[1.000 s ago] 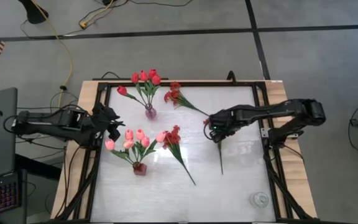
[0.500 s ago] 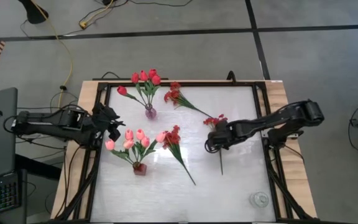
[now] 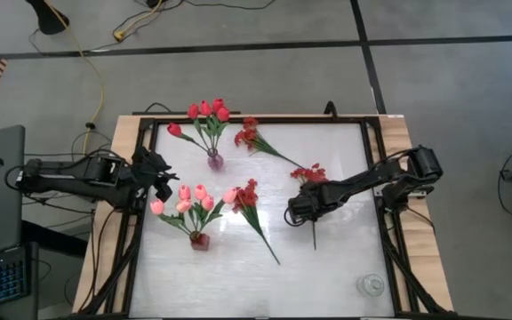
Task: Sort flowers into vase by color
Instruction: Put the red flowers into the transparent vase
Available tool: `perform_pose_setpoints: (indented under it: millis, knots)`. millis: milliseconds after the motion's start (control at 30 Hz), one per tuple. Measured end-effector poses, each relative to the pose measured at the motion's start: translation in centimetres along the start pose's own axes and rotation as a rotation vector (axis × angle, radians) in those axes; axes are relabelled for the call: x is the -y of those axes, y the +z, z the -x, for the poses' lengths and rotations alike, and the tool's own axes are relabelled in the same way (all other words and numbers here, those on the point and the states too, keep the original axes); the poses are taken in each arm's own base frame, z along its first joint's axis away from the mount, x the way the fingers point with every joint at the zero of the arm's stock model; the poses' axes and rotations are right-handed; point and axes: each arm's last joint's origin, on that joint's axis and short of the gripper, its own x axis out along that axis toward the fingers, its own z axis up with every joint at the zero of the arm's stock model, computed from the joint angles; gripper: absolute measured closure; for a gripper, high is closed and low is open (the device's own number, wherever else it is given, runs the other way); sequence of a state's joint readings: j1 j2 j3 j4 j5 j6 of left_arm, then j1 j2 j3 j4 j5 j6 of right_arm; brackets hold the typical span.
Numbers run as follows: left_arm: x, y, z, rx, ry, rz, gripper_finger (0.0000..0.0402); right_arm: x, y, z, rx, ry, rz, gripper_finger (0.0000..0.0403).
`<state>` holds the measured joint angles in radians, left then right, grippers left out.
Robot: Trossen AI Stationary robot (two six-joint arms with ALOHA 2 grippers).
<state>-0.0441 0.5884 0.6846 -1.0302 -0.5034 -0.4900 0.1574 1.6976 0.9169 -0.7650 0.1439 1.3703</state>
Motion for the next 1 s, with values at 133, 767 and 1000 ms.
perform_pose_setpoints:
  millis: [133, 767, 1000]
  knots:
    - [0.0, 0.0, 0.0, 0.0, 0.0, 0.0, 0.0278, 0.1, 0.0, -0.1, -0.01, -0.009, 0.046, 0.0287]
    - [0.0, 0.0, 0.0, -0.002, 0.003, 0.004, 0.0278, 3.4, -2.0, 10.6, 0.224, 0.271, 0.134, 0.0361]
    - [0.0, 0.0, 0.0, 0.0, 0.007, 0.006, 0.0278, 7.5, -6.2, 15.9, 0.549, 0.525, 0.109, 0.0362]
